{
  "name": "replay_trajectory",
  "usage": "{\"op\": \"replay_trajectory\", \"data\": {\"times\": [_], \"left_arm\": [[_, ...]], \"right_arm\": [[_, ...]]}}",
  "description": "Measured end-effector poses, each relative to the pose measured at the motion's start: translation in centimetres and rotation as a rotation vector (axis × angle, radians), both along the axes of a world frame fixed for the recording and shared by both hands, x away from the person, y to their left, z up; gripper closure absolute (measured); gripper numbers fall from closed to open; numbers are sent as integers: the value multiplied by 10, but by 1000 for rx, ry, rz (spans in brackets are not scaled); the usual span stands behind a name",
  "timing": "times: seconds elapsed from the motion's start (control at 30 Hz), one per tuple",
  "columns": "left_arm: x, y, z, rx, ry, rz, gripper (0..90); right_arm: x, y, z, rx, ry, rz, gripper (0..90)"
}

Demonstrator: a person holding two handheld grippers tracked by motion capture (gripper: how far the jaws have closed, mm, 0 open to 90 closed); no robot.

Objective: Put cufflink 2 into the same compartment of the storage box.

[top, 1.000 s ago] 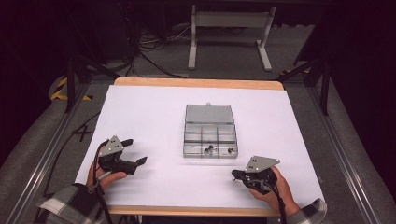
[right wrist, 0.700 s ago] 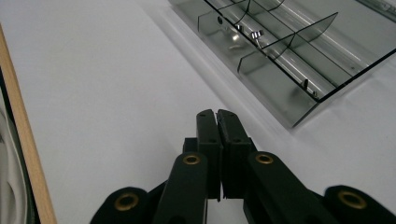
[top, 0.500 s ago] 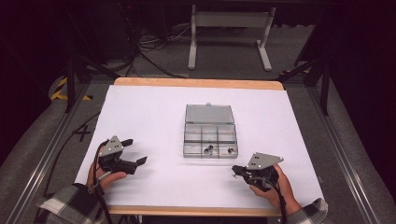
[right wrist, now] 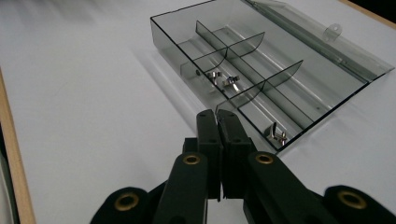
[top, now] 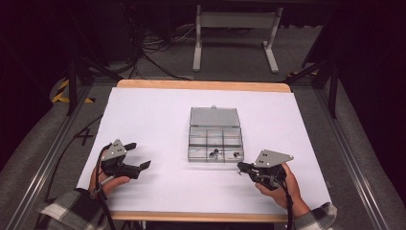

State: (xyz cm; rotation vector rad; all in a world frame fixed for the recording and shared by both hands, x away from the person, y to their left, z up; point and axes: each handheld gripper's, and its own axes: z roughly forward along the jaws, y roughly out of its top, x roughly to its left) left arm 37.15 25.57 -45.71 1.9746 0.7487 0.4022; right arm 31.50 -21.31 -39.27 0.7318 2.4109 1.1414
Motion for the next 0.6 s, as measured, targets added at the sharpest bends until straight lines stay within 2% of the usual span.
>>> {"op": "replay_trajectory", "data": {"times": [0.27,0.6], "left_arm": [[0,0,0,-3,-1,1,99],[0,0,0,-10,5,4,101]], "right_arm": [[10,2,8,23,-13,-8,890],[26,7,13,25,-28,-16,890]]}}
